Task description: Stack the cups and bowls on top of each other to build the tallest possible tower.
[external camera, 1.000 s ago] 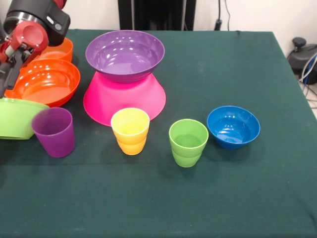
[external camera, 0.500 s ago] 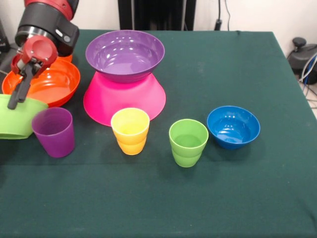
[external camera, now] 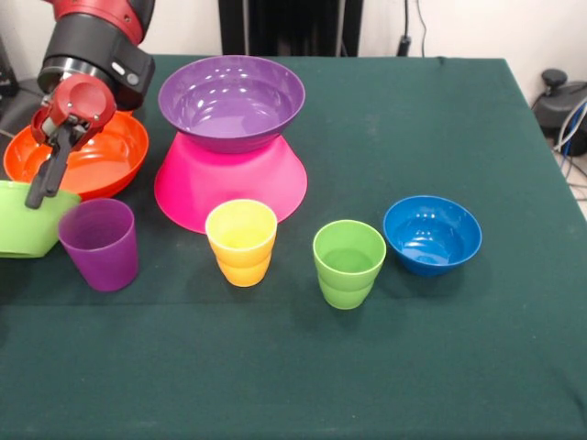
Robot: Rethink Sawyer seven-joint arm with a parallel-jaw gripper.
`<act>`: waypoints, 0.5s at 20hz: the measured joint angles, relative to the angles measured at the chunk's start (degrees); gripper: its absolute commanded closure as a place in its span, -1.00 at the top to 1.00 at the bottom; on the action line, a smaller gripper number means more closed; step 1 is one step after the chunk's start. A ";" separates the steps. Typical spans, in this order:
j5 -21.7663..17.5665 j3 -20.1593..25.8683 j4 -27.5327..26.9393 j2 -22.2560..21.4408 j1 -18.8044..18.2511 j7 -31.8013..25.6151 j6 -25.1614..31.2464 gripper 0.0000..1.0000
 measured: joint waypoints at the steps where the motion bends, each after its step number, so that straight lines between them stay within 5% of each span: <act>1: 0.00 0.00 0.00 -0.11 0.01 0.00 0.00 1.00; 10: -0.01 0.00 0.02 -1.62 0.01 0.00 0.00 1.00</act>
